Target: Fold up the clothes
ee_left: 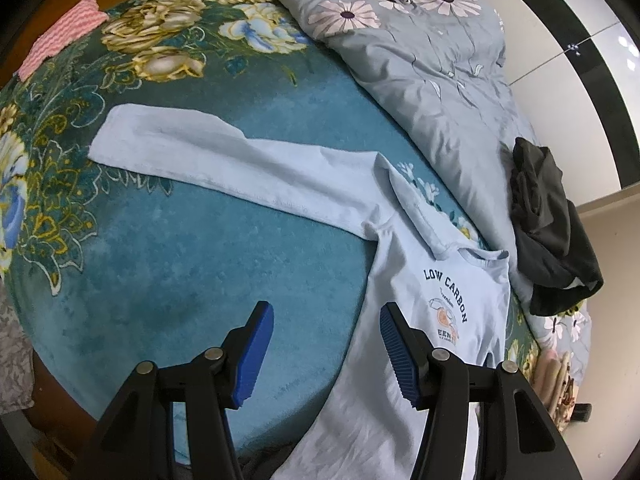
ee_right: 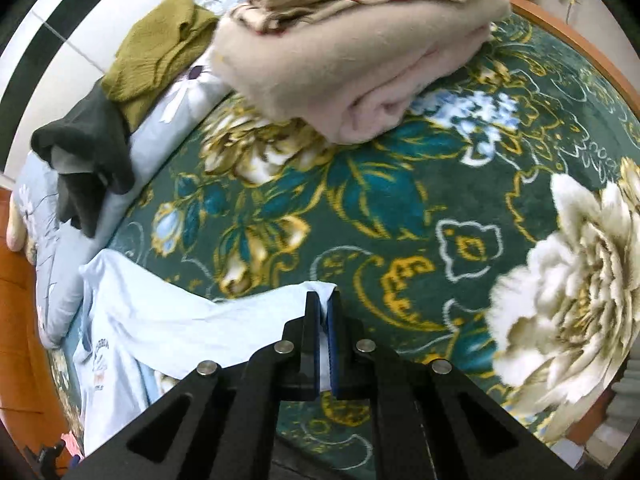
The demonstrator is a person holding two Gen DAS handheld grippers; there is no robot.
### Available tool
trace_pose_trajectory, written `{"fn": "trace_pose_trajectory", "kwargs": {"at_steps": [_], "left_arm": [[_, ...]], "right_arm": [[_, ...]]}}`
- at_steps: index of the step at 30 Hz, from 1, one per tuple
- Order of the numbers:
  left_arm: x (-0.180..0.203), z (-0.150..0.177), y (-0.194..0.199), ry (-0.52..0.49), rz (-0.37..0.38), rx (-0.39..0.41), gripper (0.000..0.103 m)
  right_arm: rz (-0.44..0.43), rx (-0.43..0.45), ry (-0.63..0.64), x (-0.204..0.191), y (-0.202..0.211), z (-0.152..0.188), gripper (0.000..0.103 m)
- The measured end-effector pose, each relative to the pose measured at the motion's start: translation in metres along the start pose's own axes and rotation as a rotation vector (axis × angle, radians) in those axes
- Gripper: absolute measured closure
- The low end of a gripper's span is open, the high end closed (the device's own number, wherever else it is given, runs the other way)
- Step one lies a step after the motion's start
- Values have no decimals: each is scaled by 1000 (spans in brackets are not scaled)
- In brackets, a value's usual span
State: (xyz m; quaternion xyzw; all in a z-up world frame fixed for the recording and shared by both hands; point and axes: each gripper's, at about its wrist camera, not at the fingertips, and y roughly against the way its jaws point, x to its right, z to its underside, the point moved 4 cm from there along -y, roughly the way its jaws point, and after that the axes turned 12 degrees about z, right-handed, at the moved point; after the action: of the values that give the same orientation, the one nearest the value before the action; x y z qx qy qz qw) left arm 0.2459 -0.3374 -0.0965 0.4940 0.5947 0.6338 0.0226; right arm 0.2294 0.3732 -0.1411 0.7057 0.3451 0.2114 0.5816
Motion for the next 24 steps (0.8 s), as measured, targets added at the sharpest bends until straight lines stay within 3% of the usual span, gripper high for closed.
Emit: {"fn": "trace_pose_trajectory", "kwargs": {"at_steps": [8,13,18,24], "left_arm": [[-1,-2,-6,-2,-3,-10,43],[-2,-6,-15,3,1,-16,43],[7,-13,-32,-11,26,-31,43],[26,-32,-66,15,95,-55,43]], "right_arm": [[23,-119,-51,26,-31,22,100],[13,-69,-12,17,-8,8,100],[83,31,33,0,20,-7,97],[52,35,209,-75,20,1,94]]}}
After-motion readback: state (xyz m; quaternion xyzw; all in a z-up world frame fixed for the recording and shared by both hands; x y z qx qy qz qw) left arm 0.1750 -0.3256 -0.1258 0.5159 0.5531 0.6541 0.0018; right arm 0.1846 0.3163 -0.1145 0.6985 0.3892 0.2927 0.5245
